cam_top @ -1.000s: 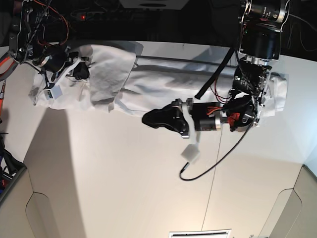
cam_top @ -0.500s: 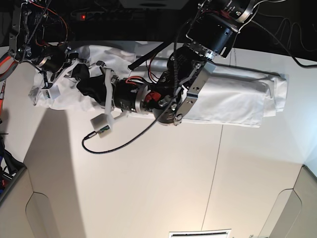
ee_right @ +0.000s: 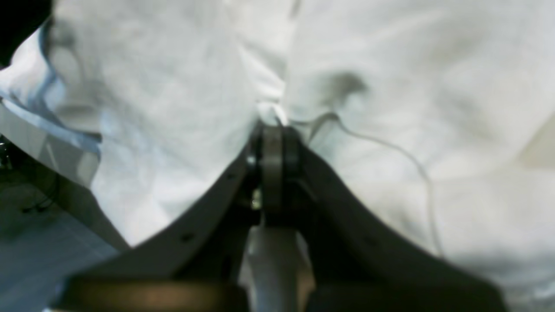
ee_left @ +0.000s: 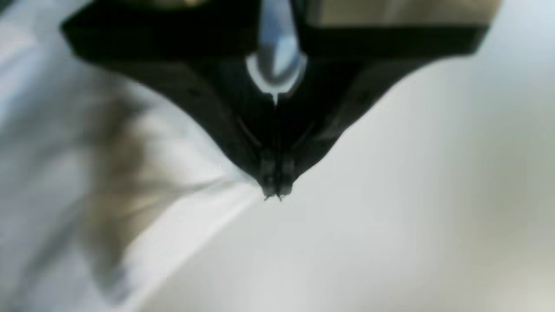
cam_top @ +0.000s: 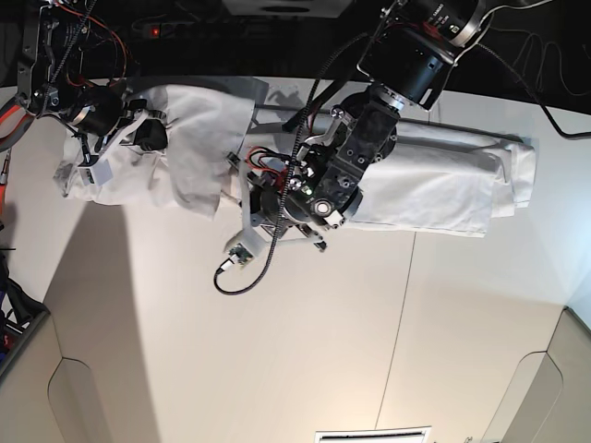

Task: Layout the t-shirt on the table in an organized manner, then fold the t-shirt properly
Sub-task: 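Press the folded shirt flat with the left gripper, sweeping toward the right gripper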

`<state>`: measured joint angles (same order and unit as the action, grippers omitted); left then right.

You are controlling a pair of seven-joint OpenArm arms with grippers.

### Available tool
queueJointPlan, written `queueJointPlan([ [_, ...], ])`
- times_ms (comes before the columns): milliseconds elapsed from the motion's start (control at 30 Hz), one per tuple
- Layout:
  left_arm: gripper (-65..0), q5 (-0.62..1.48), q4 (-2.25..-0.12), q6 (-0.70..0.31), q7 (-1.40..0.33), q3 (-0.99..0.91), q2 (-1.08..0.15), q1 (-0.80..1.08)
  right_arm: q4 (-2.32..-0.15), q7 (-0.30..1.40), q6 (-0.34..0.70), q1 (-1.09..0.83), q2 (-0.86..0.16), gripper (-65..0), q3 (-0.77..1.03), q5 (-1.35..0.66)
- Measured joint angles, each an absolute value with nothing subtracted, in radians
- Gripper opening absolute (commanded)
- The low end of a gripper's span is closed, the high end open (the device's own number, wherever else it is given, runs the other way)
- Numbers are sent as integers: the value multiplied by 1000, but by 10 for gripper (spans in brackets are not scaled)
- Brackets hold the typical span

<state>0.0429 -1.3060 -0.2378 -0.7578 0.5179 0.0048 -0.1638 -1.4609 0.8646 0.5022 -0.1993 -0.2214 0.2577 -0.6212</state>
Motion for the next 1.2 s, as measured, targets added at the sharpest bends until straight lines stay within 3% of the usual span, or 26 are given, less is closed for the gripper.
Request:
queueJointPlan([
  [333,-650,27,-1301,-198,-725,499,-45,-184,-1491,900,495,-199,-221,-650,258,-629],
  [433,-650,25,-1301,-196,-725,472,-45,-210,-1558,953,492,-202,-221,-540,258,-624],
  [500,-650,26,-1303,-195,-729,453,-45,-223,-1617,963,492,-203,-221,-501,258,-624],
  [833,-650,25,-1424,-198,-755,314,-47,-230,-1878,941,493,-202,-221,-498,320,-631],
  [1200,-650,160,-1573,-242,-762,86,-146,-231,-1901,929,551,-192,-221,-499,286,-797],
])
